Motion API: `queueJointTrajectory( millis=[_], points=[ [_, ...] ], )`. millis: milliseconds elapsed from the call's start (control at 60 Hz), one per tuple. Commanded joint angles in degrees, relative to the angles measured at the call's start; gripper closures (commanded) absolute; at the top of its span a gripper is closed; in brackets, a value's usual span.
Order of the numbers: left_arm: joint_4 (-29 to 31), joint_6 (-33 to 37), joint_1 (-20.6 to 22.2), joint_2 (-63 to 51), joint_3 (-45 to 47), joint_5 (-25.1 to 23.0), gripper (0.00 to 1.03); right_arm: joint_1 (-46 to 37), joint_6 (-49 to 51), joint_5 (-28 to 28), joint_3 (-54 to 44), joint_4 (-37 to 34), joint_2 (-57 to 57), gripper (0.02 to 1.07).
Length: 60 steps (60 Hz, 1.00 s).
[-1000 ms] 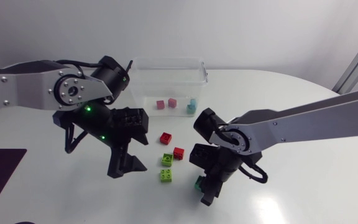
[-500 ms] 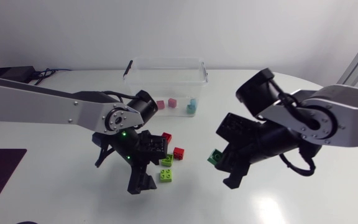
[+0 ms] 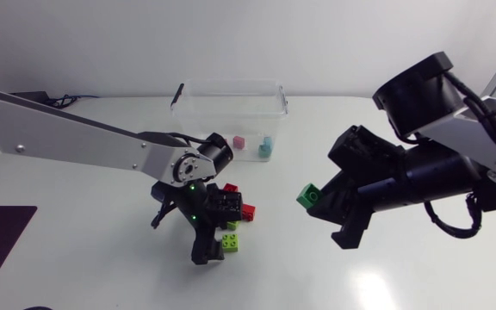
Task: Place the duplo bricks in the container
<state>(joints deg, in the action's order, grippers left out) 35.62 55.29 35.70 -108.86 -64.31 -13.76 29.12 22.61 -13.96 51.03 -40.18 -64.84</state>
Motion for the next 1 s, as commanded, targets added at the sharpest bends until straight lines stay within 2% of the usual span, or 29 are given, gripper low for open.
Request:
queueJointTrajectory(
  millis=[0, 133, 217, 383, 467, 700, 983],
  points=[
    [-0.20, -0.44, -0.02, -2.41, -2.04, 0.75, 0.14, -1.70, 1.38, -1.07, 0.57, -0.60, 1.03, 0.93],
    [-0.11, -1.06, 0.42, -3.11, -3.01, 0.75, 0.14, -4.95, 1.47, -2.57, 1.89, 0.11, 1.38, 0.93],
    [-0.20, -1.41, 1.21, -3.29, -3.27, 0.75, 0.24, -6.45, 1.47, -3.36, 2.76, 0.55, 1.38, 0.93],
    [-0.02, -2.11, 2.62, -3.11, -3.27, 0.75, 0.51, -7.77, 1.12, -3.80, 3.82, 1.86, 0.59, 0.92],
    [0.07, -2.20, 2.88, -2.94, -2.92, 0.75, 0.70, -8.29, 0.59, -3.80, 4.79, 2.65, -0.11, 0.92],
    [1.83, -2.29, 2.35, -1.09, -1.34, 0.75, 0.74, -8.82, -4.33, -3.27, 8.39, 8.98, -4.51, 0.92],
    [5.69, -1.76, -2.92, 9.89, -0.99, 0.75, 0.74, -8.91, -8.81, -1.60, 19.38, 15.14, -19.18, 0.92]
  ],
)
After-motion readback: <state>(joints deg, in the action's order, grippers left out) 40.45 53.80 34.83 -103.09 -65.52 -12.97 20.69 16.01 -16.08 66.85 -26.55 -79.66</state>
